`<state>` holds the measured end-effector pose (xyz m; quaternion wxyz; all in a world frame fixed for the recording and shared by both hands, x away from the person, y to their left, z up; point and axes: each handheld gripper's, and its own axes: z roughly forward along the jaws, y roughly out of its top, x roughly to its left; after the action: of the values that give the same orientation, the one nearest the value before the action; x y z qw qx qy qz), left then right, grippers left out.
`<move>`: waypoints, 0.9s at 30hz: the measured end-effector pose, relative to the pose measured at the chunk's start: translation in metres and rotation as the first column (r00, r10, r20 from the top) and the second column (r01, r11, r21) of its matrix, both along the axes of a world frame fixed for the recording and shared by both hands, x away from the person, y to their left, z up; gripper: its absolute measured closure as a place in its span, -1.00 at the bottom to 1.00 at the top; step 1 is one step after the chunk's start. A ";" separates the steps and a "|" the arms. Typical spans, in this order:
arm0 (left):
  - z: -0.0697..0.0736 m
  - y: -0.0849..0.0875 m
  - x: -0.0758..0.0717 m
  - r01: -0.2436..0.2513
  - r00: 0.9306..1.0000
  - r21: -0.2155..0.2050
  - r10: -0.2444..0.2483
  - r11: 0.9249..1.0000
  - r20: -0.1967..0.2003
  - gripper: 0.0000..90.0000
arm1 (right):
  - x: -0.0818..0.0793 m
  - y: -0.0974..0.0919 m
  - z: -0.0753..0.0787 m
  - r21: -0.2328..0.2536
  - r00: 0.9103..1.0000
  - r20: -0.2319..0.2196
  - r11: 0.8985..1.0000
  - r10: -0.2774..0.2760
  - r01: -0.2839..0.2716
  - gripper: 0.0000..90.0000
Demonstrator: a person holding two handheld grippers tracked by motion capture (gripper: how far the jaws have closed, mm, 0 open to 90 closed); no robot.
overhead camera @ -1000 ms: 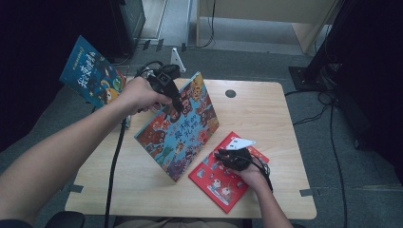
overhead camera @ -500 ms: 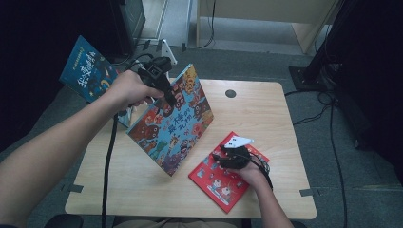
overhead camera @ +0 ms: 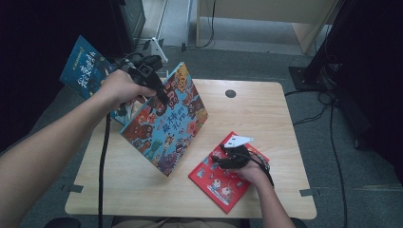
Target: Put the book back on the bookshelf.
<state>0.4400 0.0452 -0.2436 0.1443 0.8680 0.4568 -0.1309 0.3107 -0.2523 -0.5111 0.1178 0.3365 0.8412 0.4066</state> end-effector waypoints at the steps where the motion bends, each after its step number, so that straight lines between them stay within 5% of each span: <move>1: 0.000 0.001 0.000 -0.003 1.000 0.001 0.003 1.000 0.003 0.81 | 0.000 0.000 0.000 -0.004 1.000 0.001 1.000 0.003 -0.003 -0.24; 5: 0.000 0.005 0.000 -0.007 1.000 0.012 0.007 1.000 0.004 0.81 | 0.000 0.004 0.000 -0.050 0.999 0.027 0.998 0.036 -0.034 -0.34; 27: 0.005 0.049 -0.002 -0.088 0.996 0.015 0.088 0.996 0.011 0.81 | 0.003 0.003 -0.001 -0.043 0.999 0.023 0.998 0.048 -0.047 -0.35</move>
<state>0.4383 0.0938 -0.2389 0.1453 0.8488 0.4949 -0.1164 0.3132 -0.2488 -0.5116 0.1253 0.3092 0.8558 0.3955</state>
